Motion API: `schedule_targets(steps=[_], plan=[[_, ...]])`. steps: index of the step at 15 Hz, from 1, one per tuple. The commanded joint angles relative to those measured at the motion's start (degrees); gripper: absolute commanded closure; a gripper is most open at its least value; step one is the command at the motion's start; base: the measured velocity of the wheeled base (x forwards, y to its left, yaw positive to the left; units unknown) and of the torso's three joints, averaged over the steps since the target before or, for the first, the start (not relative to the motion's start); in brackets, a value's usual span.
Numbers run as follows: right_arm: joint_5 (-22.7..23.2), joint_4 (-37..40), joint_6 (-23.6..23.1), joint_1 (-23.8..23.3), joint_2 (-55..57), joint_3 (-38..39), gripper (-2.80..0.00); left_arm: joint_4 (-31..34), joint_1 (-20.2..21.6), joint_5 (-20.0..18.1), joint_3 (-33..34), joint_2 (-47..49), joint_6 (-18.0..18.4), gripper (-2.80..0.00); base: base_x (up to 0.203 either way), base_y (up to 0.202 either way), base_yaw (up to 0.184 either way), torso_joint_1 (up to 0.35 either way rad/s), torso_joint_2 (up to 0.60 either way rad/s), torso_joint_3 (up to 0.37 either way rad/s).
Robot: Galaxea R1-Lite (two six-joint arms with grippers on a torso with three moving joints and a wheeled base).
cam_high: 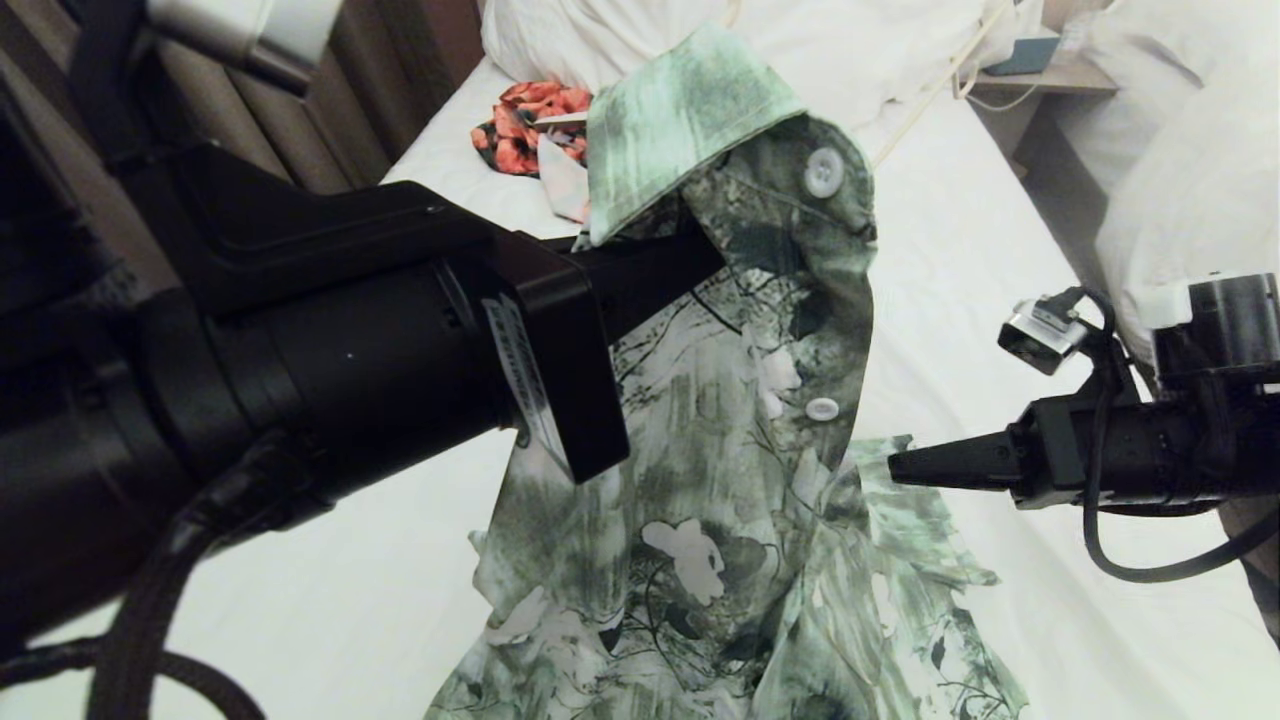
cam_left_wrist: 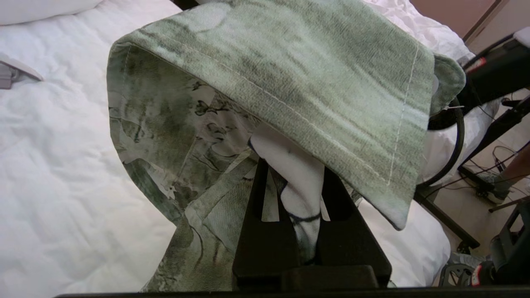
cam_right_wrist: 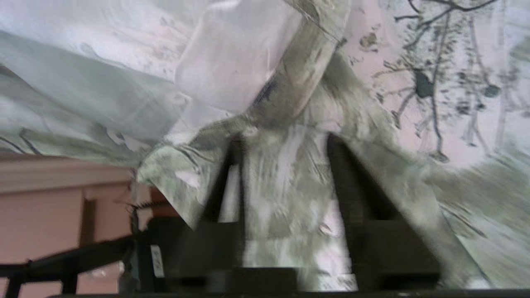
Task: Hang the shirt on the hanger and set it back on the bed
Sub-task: Hook the other side of the shirt onto the hanger
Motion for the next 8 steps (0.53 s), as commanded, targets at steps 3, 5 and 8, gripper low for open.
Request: schedule_targets(steps=[3, 5, 8], plan=[[0.37, -12.36, 6.82, 0.31, 0.17, 4.88, -2.8, -0.22, 0.04, 0.05, -0.05, -0.25, 0.01, 0.0, 0.0, 0.0, 0.0, 0.0, 0.0, 0.0], [0.31, -16.77, 10.54, 1.03, 1.04, 5.72, -2.8, -0.22, 0.08, 0.05, -0.05, -0.25, 0.01, 0.0, 0.0, 0.0, 0.0, 0.0, 0.0, 0.0], [-0.01, -23.83, 14.35, 3.31, 3.67, 6.21, -2.8, -0.22, 0.13, 0.05, -0.05, -0.25, 0.01, 0.0, 0.0, 0.0, 0.0, 0.0, 0.0, 0.0]])
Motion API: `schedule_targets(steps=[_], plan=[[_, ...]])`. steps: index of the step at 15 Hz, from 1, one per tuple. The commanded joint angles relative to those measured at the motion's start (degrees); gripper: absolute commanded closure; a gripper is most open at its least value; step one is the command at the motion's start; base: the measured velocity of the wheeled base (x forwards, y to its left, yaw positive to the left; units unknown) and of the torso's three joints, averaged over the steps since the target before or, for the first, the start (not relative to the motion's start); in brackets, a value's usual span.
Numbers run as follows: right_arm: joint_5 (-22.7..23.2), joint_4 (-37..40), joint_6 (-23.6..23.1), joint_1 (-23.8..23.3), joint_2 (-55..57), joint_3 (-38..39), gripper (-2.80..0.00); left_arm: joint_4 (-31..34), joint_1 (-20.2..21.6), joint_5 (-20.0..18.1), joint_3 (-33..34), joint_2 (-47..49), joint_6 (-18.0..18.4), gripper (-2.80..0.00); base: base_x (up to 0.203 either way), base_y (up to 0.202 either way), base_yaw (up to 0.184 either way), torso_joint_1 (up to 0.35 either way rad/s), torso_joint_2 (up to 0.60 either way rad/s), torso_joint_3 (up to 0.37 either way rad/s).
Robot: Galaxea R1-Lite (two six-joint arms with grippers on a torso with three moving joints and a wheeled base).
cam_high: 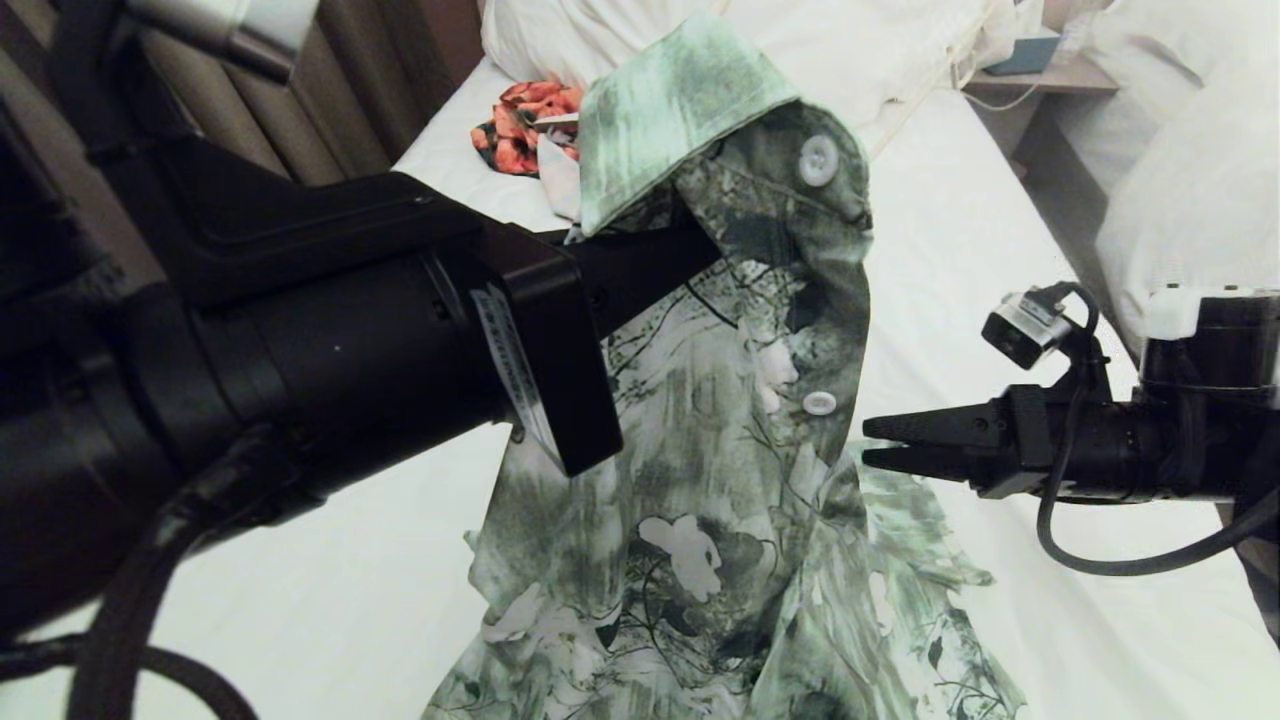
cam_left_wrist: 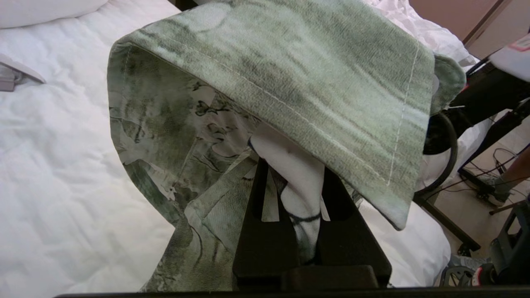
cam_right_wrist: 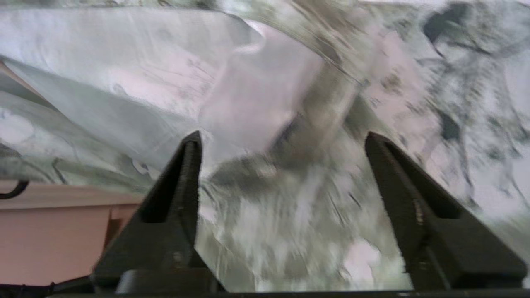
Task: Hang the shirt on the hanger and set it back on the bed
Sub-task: Hook the other side of the shirt onto the hanger
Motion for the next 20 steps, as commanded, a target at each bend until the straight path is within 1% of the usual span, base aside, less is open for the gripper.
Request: schedule_targets(steps=[1, 2, 4, 5, 9, 12, 16, 20], plan=[[0.18, -2.12, 0.98, 1.16, 2.13, 0.14, -2.8, -0.25, -0.01, 0.03, 0.01, 0.03, 0.01, 0.0, 0.0, 0.0, 0.0, 0.0, 0.0, 0.0], [-0.96, -3.06, 1.75, 1.63, 2.86, 0.14, -2.8, -0.17, 0.08, 0.03, 0.01, -0.17, 0.01, 0.0, 0.0, 0.0, 0.0, 0.0, 0.0, 0.0], [-4.7, -4.13, 2.88, 2.59, 4.24, -0.01, -2.8, -0.17, 0.08, 0.03, -0.17, -0.41, 0.01, 0.0, 0.0, 0.0, 0.0, 0.0, 0.0, 0.0], [-5.3, -5.07, 3.73, 2.8, 4.73, -0.11, -2.8, -0.17, 0.08, 0.03, -0.17, -0.41, 0.01, 0.0, 0.0, 0.0, 0.0, 0.0, 0.0, 0.0], [-5.59, -10.44, 7.72, 4.31, 6.39, -0.62, -2.8, -0.17, 0.08, 0.03, -0.17, -0.4, 0.01, 0.0, 0.0, 0.0, 0.0, 0.0, 0.0, 0.0], [-5.68, -11.47, 9.68, 5.21, 6.69, -1.64, -2.8, -0.17, 0.08, 0.03, -0.25, -0.32, 0.01, 0.0, 0.0, 0.0, 0.0, 0.0, 0.0, 0.0], [-7.09, -11.47, 9.86, 6.23, 7.13, -2.75, -2.8, -0.17, 0.08, 0.03, -0.17, -0.24, 0.01, 0.0, 0.0, 0.0, 0.0, 0.0, 0.0, 0.0], [-7.27, -11.47, 9.95, 6.98, 7.22, -2.76, -2.8, -0.17, 0.08, 0.03, -0.19, -0.32, 0.01, 0.0, 0.0, 0.0, 0.0, 0.0, 0.0, 0.0]])
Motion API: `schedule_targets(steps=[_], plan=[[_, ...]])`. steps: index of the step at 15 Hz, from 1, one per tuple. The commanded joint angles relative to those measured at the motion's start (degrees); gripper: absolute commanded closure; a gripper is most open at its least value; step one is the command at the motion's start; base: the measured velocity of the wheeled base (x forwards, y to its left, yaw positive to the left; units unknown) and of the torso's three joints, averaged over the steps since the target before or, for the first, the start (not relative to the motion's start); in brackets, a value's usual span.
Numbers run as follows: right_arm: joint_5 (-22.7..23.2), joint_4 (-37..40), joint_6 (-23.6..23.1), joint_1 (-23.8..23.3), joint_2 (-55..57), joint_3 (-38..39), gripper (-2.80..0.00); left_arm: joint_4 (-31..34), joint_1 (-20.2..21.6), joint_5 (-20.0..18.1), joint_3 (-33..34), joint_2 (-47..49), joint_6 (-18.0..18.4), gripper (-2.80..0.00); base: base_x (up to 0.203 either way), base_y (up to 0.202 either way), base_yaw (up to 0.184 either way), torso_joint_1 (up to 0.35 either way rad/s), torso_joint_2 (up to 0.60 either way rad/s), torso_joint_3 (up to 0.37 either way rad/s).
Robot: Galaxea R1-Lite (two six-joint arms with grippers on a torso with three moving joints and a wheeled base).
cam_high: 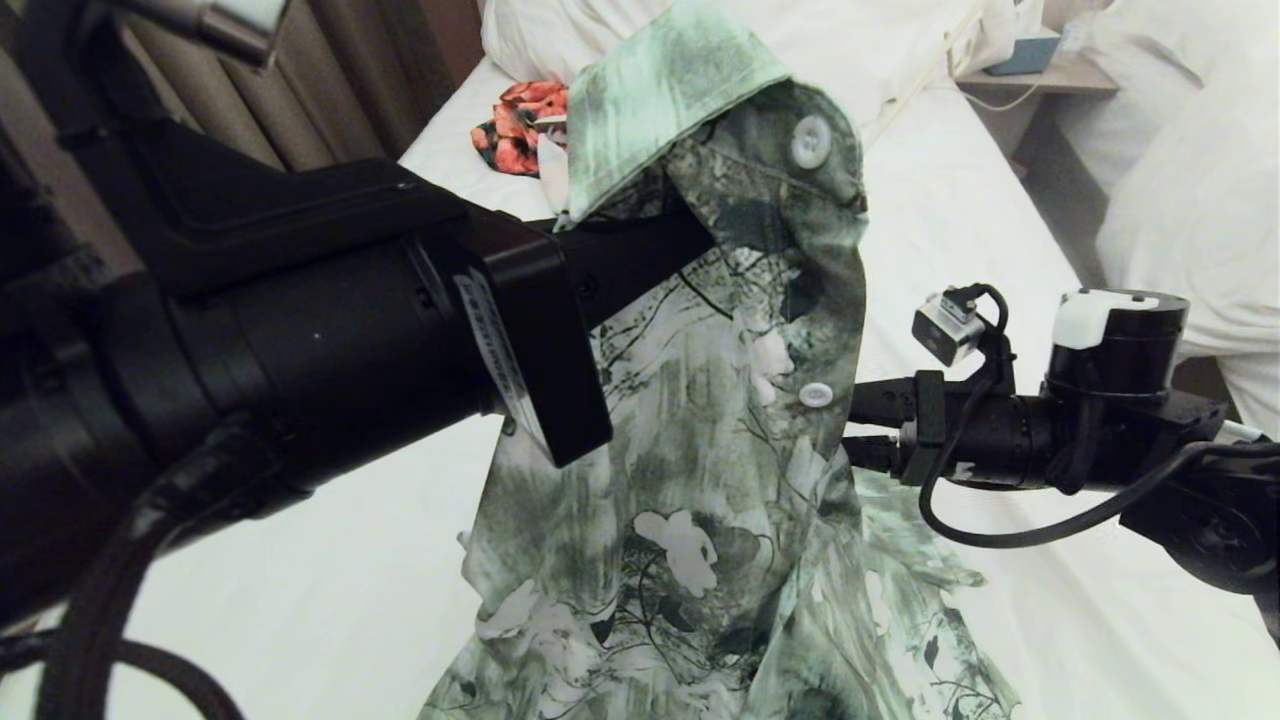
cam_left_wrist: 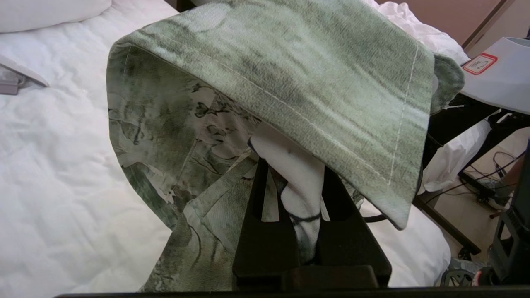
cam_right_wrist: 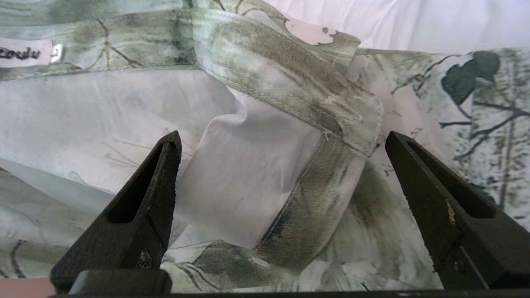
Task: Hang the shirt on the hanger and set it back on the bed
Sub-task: Hook the other side of the shirt onto the hanger
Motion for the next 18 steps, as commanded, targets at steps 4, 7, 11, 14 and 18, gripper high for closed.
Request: schedule_targets(steps=[4, 7, 11, 14, 18], plan=[[0.19, -1.76, 2.55, 0.82, 0.1, -0.19, -2.8, -0.17, -0.01, 0.07, 0.01, 0.05, 0.01, 0.0, 0.0, 0.0, 0.0, 0.0, 0.0, 0.0], [0.19, -1.85, 2.55, 0.82, 0.1, -0.19, 0.0, -0.17, -0.01, 0.07, 0.04, 0.14, 0.01, 0.0, 0.0, 0.0, 0.0, 0.0, 0.0, 0.0], [-0.19, -1.85, 2.55, 0.64, -0.05, -0.19, 0.0, -0.17, -0.01, 0.07, 0.04, 0.32, 0.01, 0.0, 0.0, 0.0, 0.0, 0.0, 0.0, 0.0], [-2.61, -1.86, 2.71, -1.77, -1.14, -0.1, 0.0, -0.03, -0.01, -0.04, 0.13, 1.6, 0.01, 0.0, 0.0, 0.0, 0.0, 0.0, 0.0, 0.0], [-2.49, -1.82, 3.76, -7.91, -2.46, 0.01, 0.0, -0.17, 1.03, -0.01, 0.1, 5.97, -0.46, 0.0, 0.0, 0.0, 0.0, 0.0, 0.0, 0.0]])
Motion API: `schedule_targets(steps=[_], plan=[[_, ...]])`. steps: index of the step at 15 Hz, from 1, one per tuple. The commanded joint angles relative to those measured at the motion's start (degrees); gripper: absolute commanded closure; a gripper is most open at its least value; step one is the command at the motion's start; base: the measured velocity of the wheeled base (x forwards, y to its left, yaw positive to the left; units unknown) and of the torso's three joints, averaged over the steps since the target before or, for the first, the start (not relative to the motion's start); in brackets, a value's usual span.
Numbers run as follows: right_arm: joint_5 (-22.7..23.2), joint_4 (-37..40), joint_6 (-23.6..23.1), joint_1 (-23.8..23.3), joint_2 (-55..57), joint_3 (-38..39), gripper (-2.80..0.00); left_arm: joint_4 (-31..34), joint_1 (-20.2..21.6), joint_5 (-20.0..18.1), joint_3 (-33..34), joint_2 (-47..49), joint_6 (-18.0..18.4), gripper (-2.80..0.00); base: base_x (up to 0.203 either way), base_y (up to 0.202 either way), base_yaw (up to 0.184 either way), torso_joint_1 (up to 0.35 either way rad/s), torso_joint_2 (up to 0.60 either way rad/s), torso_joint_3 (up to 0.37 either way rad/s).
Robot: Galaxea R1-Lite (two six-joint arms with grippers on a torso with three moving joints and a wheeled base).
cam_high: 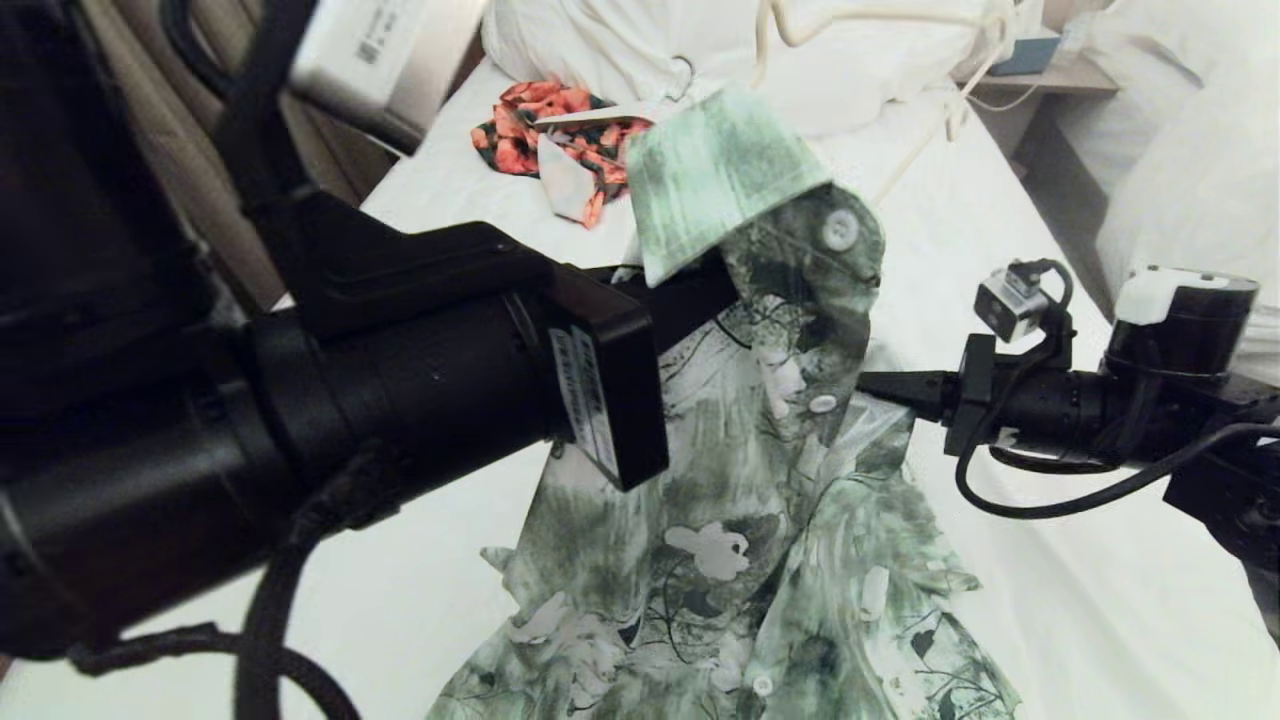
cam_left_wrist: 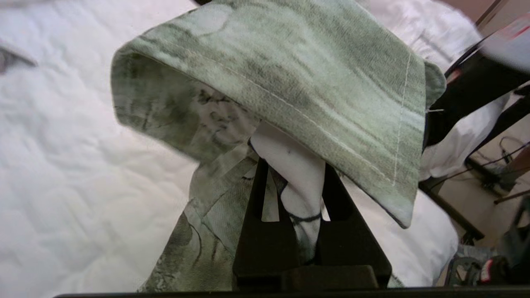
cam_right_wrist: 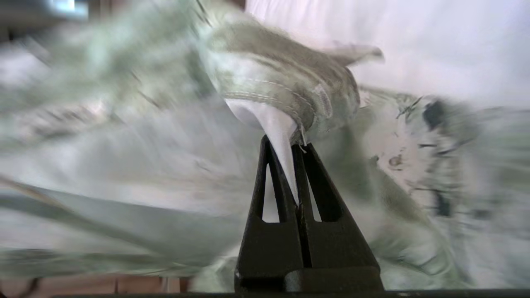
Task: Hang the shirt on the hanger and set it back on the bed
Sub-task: Hook the other side of the shirt onto the hanger
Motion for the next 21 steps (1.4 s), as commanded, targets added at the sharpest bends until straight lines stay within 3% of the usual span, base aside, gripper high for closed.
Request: schedule_targets(steps=[1, 10, 15, 21], plan=[[0.37, -0.3, 1.52, -2.56, -0.68, -0.25, 0.0, -0.15, 0.37, 0.12, -0.13, 3.56, -0.64, 0.0, 0.0, 0.0, 0.0, 0.0, 0.0, 0.0], [0.01, 0.65, 6.39, -9.85, -4.54, -6.36, 0.0, 1.09, -1.51, 0.34, -0.37, 5.03, -0.98, 0.0, 0.0, 0.0, 0.0, 0.0, 0.0, 0.0], [-0.02, 2.02, 6.37, -13.15, -4.82, -7.65, 0.0, 9.5, -3.57, 1.39, -3.26, 2.49, -3.87, 0.0, 0.0, 0.0, 0.0, 0.0, 0.0, 0.0], [-0.02, 2.08, 5.11, -13.85, -4.73, -9.83, 0.0, 9.91, -6.17, 1.48, -2.7, 3.49, -3.96, 0.0, 0.0, 0.0, 0.0, 0.0, 0.0, 0.0]])
